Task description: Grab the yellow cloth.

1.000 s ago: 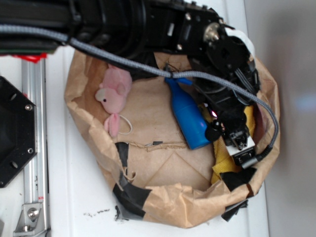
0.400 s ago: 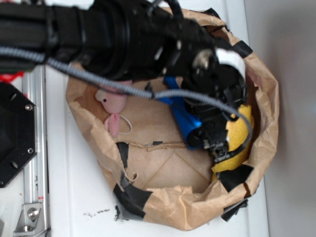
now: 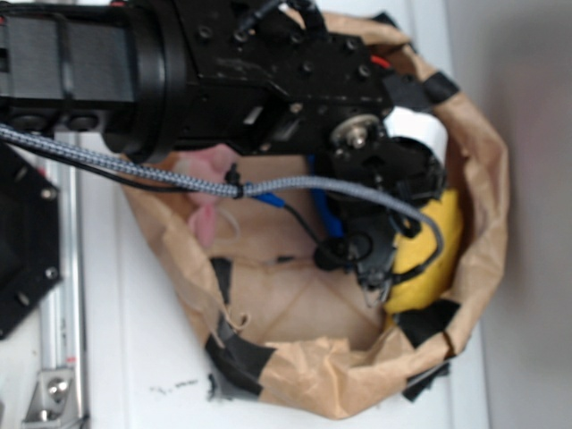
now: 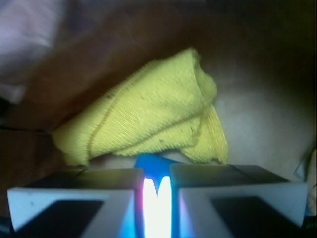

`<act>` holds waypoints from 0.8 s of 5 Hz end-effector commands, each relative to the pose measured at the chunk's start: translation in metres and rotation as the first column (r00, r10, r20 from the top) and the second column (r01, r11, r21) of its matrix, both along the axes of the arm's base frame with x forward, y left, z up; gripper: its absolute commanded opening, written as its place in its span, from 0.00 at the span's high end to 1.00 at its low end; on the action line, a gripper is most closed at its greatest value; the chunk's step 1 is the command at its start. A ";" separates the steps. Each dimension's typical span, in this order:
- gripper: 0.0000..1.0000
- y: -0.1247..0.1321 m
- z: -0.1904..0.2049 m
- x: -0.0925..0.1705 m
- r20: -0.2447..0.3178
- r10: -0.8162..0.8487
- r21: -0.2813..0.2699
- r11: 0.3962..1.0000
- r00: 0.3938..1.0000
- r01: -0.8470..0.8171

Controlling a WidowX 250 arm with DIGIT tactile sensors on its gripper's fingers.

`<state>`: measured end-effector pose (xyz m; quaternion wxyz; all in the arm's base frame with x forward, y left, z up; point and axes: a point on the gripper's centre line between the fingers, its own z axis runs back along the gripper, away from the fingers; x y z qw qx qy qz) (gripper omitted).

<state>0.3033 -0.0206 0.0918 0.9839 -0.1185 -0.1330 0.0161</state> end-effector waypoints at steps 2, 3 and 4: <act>0.00 0.020 -0.012 0.023 0.076 0.138 -0.140 0.982 0.988 -0.126; 0.00 0.013 -0.027 0.035 0.066 0.143 -0.164 0.978 0.987 -0.131; 0.00 -0.006 -0.039 0.045 0.072 0.087 -0.182 0.981 0.994 -0.072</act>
